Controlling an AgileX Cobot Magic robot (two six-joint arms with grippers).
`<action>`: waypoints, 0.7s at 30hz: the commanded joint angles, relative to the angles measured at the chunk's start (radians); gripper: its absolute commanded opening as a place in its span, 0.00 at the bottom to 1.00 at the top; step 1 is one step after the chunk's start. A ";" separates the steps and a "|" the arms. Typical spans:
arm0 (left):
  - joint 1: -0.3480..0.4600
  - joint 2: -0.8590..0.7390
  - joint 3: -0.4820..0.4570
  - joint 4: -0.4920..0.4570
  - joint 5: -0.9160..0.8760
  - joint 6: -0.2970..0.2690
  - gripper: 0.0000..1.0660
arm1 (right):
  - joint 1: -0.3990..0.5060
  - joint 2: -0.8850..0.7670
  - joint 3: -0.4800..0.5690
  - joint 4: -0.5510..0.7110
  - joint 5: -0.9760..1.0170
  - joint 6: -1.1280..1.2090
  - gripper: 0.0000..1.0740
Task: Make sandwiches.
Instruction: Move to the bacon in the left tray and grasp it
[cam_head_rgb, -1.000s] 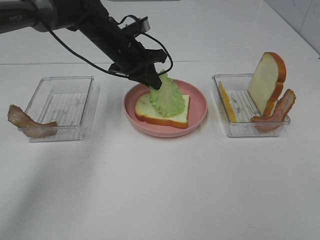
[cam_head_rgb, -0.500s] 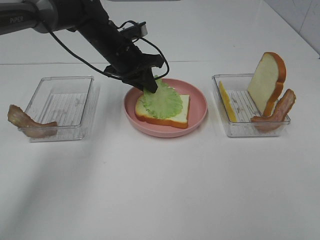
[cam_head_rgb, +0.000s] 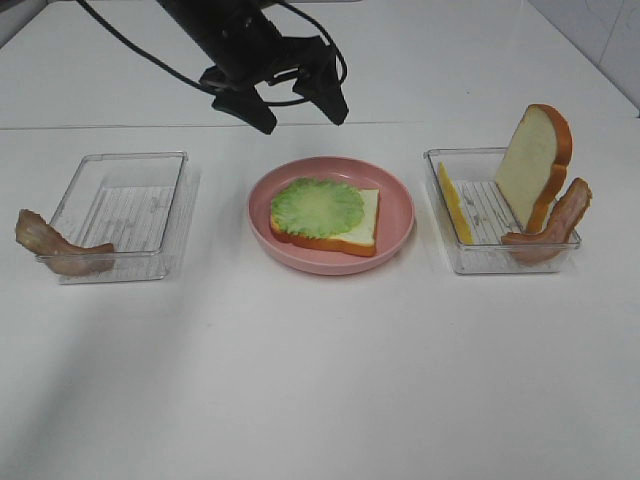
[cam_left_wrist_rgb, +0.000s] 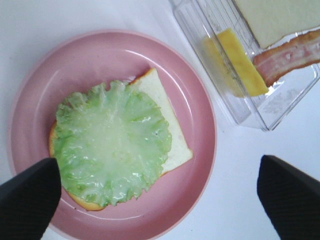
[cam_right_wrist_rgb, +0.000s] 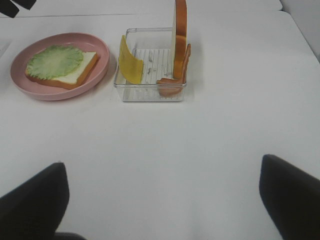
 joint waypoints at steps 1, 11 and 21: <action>-0.001 -0.026 -0.023 0.052 0.074 -0.069 0.96 | -0.002 -0.021 0.000 -0.003 -0.003 -0.010 0.92; 0.011 -0.230 0.150 0.553 0.074 -0.186 0.94 | -0.002 -0.021 0.000 -0.003 -0.003 -0.010 0.92; 0.124 -0.478 0.503 0.570 0.074 -0.222 0.94 | -0.002 -0.021 0.000 -0.003 -0.003 -0.010 0.92</action>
